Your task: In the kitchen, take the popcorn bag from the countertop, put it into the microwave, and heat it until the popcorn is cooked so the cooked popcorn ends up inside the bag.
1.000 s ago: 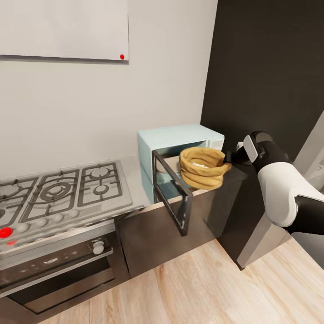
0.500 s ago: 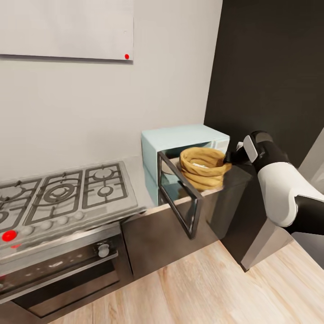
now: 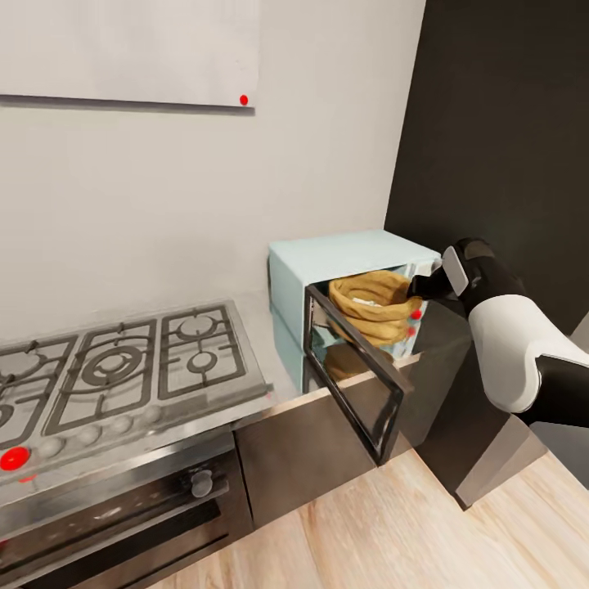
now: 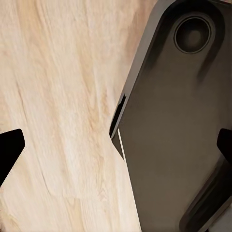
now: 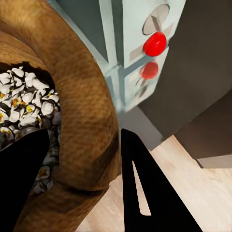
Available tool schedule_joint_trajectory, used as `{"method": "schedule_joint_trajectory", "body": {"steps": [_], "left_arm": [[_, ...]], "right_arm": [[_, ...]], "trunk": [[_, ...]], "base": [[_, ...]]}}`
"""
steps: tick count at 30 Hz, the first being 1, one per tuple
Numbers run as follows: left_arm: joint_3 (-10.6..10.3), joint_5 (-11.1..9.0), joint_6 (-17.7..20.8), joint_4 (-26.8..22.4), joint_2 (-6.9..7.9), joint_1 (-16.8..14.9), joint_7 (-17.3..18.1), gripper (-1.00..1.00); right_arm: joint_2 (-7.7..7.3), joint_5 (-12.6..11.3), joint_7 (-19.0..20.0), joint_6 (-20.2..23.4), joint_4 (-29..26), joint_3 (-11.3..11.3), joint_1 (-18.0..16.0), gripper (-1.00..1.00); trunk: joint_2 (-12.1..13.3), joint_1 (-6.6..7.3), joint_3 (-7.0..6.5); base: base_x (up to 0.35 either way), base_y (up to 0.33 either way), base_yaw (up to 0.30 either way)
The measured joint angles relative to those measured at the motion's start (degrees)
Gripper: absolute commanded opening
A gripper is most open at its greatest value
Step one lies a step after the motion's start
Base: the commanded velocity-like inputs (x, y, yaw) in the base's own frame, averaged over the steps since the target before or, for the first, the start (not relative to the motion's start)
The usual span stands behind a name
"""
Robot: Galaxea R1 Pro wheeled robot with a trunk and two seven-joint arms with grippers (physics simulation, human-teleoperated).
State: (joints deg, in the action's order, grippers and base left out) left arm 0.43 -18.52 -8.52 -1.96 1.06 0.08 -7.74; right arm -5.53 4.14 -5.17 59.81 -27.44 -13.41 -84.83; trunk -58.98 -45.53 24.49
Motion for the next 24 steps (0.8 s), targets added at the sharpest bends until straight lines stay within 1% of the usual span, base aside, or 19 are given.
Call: {"method": "schedule_joint_trajectory", "body": {"steps": [5,16,20,24], "left_arm": [[0.00,-0.03,0.00,-0.01,0.00,0.00,0.00,1.00],[0.00,-0.02,0.00,-0.01,0.00,0.00,0.00,1.00],[0.00,0.05,0.01,-0.01,0.00,0.00,0.00,1.00],[0.00,0.05,0.01,-0.01,0.00,0.00,0.01,1.00]], "right_arm": [[0.00,0.65,-0.05,0.00,0.03,0.03,0.02,-1.00],[-0.08,0.86,-0.14,0.00,0.07,0.02,0.03,-1.00],[-0.08,0.93,-0.16,0.00,0.06,0.01,0.03,-1.00],[-0.07,0.86,-0.16,0.01,0.06,0.00,0.03,-1.00]], "trunk": [[0.00,0.00,0.01],[0.00,0.00,0.01],[0.00,-0.01,0.01],[0.01,-0.02,0.01]], "base": [[0.167,0.147,0.000],[0.161,0.137,0.000],[0.119,0.093,0.000],[0.029,0.016,0.000]]}}
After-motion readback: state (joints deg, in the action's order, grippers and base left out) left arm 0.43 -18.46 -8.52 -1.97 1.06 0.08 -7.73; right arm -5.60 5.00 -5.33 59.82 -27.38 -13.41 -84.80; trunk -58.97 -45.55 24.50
